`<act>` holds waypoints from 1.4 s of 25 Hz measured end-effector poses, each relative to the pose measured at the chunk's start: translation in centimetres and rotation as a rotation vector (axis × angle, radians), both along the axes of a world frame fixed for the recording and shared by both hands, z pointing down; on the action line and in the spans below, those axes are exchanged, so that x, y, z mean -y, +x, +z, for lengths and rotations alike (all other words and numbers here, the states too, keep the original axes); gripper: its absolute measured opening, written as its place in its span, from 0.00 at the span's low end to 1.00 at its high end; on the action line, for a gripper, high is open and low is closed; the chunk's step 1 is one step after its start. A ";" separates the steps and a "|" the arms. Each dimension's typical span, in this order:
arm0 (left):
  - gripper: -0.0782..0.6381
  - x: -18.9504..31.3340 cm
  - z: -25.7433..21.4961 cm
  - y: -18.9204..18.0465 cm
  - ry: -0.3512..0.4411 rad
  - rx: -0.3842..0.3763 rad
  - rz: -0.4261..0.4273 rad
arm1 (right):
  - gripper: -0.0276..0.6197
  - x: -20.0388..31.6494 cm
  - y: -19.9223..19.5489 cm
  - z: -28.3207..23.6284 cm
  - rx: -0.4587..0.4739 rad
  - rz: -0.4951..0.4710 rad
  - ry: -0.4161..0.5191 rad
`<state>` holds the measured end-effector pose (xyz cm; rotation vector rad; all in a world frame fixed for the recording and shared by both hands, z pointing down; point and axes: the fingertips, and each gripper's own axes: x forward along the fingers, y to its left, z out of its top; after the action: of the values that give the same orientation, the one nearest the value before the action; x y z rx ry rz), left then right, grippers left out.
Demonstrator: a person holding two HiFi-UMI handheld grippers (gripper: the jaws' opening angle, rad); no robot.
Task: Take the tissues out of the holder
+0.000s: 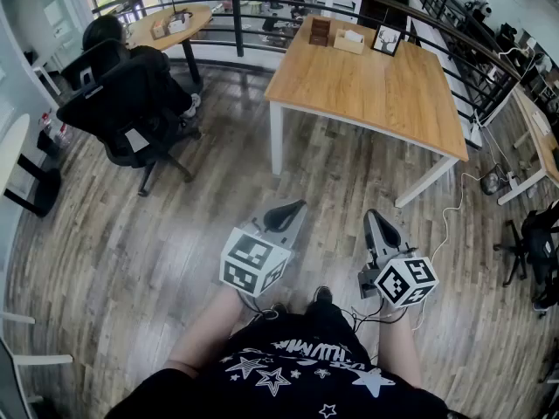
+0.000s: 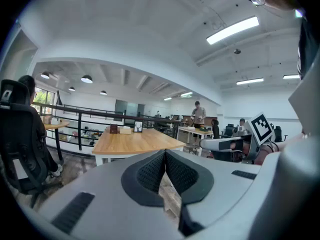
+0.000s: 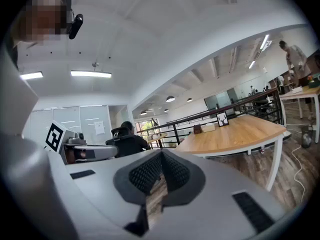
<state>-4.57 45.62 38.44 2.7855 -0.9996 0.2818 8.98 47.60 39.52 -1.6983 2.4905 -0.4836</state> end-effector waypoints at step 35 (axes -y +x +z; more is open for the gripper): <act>0.13 2.6 0.2 -2.9 0.002 -0.004 -0.033 | 0.07 3.5 -0.7 1.0 0.061 0.012 -0.009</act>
<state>-7.51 42.98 38.61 2.7673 -1.0444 0.2715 8.23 44.10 40.48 -1.6741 2.4386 -0.5376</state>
